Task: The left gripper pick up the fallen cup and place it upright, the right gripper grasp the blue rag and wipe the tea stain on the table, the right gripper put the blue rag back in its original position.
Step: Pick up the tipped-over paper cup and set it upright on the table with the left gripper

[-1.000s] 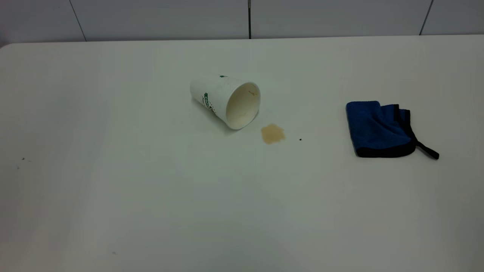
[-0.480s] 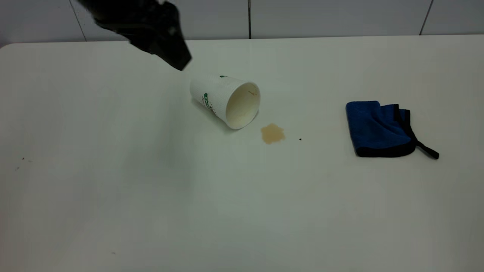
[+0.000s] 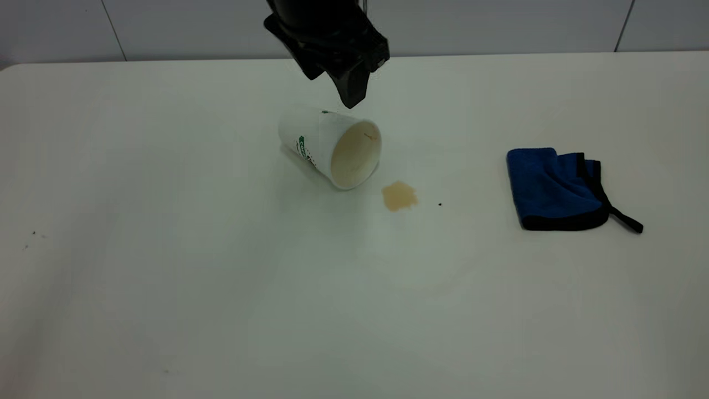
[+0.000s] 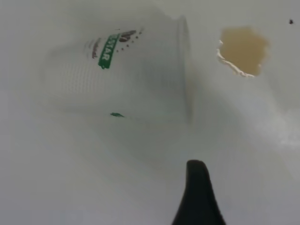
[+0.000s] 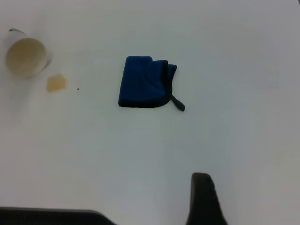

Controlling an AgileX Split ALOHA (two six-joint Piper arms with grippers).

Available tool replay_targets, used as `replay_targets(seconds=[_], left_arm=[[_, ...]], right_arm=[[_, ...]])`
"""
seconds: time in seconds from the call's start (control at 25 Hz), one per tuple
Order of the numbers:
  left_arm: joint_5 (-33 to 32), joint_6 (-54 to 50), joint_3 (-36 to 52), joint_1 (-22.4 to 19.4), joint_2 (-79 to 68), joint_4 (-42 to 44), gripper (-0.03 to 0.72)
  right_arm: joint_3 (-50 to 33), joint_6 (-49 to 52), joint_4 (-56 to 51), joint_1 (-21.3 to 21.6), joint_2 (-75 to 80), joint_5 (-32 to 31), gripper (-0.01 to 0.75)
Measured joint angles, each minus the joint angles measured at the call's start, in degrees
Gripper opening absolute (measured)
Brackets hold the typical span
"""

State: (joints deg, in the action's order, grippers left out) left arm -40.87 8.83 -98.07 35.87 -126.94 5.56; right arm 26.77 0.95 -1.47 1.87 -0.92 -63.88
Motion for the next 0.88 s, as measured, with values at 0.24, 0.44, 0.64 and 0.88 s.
replay_targets(seconds=[0.24, 0.44, 0.64, 0.88], left_arm=[[-1.4, -13.0, -10.9, 3.7, -10.3, 17.4, 0.591], [-1.3, -17.1, -13.3, 4.5, -15.9, 22.4, 0.59], [1.3, -21.1, -13.3, 5.4, -18.7, 27.1, 0.589], [4.1, -24.2, -13.5, 6.0, -19.4, 30.1, 0.583]], right_arm=[[0.0, 0.0, 0.0, 0.0, 0.0, 0.0, 0.534], [0.0, 0.0, 0.0, 0.0, 0.0, 0.0, 0.534], [0.0, 0.0, 0.0, 0.0, 0.0, 0.0, 0.534], [0.0, 0.0, 0.0, 0.0, 0.0, 0.0, 0.534]])
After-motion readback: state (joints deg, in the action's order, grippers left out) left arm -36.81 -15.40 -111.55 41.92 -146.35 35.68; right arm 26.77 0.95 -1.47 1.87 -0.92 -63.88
